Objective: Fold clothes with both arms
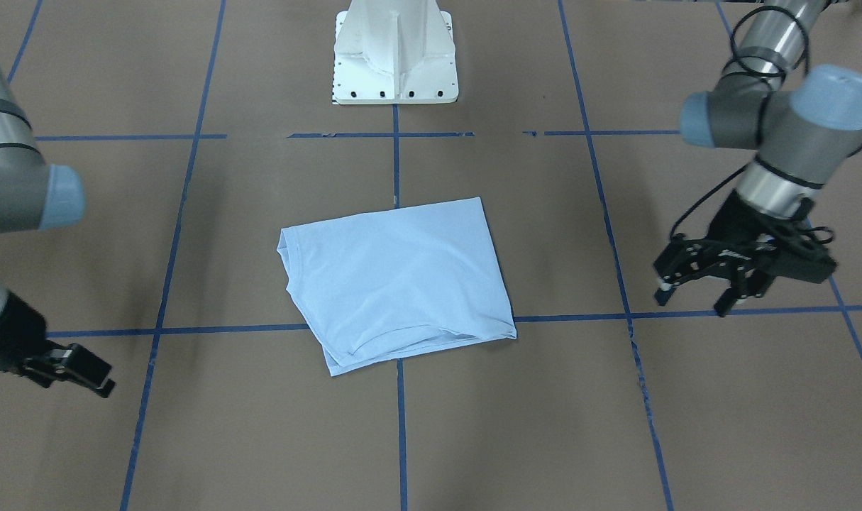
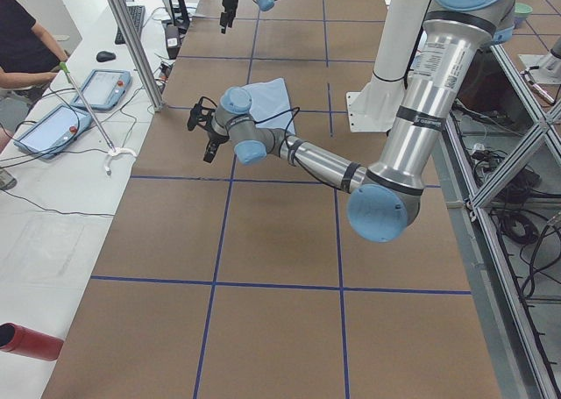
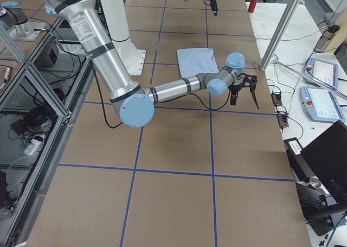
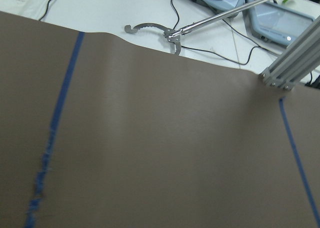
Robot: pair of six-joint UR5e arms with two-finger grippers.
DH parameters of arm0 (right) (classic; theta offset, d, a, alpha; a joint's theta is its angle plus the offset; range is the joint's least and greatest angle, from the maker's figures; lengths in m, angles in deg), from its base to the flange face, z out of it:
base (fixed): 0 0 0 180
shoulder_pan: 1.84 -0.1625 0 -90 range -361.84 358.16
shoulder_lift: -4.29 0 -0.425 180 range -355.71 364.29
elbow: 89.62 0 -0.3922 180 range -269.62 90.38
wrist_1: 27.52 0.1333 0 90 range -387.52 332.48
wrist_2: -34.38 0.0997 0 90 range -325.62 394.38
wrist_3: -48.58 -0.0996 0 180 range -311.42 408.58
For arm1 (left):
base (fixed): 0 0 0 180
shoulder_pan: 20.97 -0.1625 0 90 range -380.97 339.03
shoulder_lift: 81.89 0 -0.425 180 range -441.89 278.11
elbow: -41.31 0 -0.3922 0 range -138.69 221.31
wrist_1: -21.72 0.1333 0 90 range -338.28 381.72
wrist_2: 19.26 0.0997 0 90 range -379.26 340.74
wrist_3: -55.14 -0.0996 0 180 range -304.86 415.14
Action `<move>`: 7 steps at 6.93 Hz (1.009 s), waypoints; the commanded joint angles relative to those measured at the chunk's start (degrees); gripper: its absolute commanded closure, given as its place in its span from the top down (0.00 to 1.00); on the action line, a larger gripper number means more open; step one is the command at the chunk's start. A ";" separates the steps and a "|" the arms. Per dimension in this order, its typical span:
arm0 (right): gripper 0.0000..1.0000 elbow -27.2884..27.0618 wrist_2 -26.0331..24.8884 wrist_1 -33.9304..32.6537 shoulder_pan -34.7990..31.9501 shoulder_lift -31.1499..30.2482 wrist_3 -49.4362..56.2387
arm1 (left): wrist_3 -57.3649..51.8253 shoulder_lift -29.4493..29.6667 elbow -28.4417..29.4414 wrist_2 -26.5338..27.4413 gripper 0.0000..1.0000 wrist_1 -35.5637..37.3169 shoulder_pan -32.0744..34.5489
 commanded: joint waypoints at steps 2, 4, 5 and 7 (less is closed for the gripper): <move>1.00 -11.85 4.69 -14.12 -12.37 -19.92 34.13 | -30.30 -9.73 0.29 -11.74 1.00 11.38 16.62; 1.00 -22.23 9.44 -14.22 -15.13 -32.70 33.93 | -41.34 -12.18 0.29 -16.49 1.00 22.32 24.38; 1.00 -23.15 8.67 -15.52 -14.96 -32.75 33.84 | -40.85 -18.03 -4.67 -15.63 1.00 19.83 24.49; 1.00 -23.24 8.57 -18.86 -14.00 -30.22 33.84 | -38.92 -18.26 -5.94 -16.57 1.00 20.68 24.75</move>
